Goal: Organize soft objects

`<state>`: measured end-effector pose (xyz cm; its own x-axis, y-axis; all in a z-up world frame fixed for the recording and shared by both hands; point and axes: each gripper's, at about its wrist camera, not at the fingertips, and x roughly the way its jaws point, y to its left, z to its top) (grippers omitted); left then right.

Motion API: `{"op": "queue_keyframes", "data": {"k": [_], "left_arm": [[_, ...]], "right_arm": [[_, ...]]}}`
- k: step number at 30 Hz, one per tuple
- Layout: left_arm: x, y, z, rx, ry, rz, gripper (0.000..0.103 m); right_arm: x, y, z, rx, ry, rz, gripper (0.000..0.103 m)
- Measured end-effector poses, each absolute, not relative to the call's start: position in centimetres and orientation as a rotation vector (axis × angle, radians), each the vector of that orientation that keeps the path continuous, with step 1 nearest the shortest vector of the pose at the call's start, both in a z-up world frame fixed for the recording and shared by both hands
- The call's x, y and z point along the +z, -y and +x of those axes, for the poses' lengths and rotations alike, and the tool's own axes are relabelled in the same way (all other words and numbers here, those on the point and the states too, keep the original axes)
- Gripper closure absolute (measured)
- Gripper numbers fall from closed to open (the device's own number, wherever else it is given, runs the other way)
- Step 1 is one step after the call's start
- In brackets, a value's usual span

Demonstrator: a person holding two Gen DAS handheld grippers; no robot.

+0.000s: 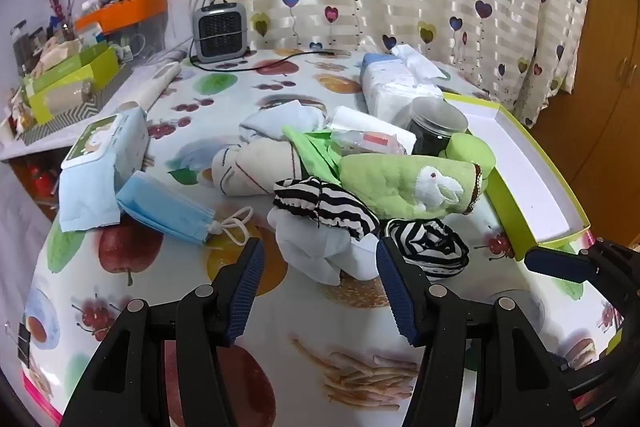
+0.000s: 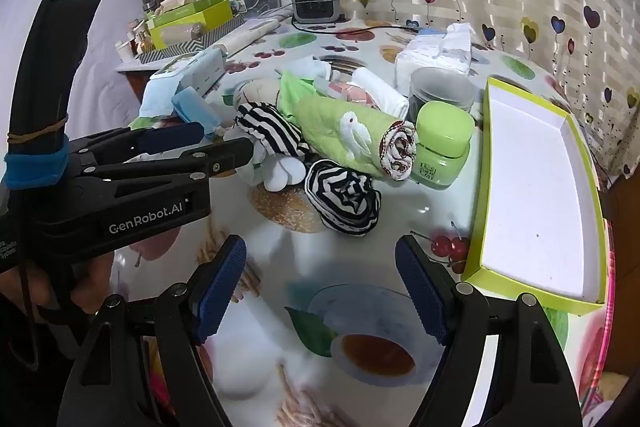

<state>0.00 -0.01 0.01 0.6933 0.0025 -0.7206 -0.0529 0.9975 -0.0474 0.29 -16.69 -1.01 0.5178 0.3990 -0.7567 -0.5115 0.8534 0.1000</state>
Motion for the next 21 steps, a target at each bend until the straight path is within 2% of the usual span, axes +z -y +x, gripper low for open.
{"op": "queue_keyframes", "data": {"k": [21], "left_arm": [[-0.39, -0.64, 0.02, 0.033, -0.814, -0.062, 0.046]], "right_arm": [[-0.85, 16.84, 0.39, 0.543, -0.863, -0.143, 0.026]]}}
